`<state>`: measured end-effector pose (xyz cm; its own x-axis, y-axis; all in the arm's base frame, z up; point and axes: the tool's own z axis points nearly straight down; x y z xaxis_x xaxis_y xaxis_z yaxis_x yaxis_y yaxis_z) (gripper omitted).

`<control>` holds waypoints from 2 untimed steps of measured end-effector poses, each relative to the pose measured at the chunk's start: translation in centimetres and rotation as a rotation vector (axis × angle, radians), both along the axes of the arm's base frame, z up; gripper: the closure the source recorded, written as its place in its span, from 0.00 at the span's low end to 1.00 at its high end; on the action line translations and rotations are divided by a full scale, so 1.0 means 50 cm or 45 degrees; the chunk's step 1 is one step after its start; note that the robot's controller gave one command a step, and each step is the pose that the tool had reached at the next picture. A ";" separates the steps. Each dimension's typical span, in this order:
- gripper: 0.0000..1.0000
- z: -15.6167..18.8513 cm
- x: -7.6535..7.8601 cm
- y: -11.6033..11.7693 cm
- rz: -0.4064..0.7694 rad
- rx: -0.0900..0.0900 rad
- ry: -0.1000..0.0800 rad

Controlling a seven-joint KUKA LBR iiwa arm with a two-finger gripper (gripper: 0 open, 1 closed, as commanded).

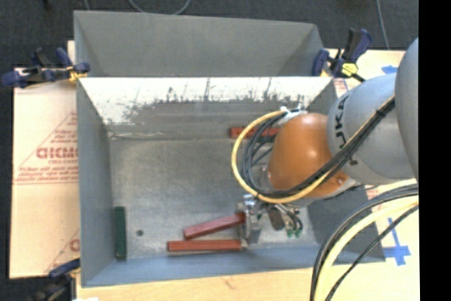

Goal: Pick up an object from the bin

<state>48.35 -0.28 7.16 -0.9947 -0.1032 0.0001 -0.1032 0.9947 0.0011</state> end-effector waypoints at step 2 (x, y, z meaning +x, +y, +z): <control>1.00 0.386 0.131 0.051 0.367 -0.003 -0.015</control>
Offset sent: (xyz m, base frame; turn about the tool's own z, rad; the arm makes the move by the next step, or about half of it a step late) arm 0.0281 0.0177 0.1096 -0.0671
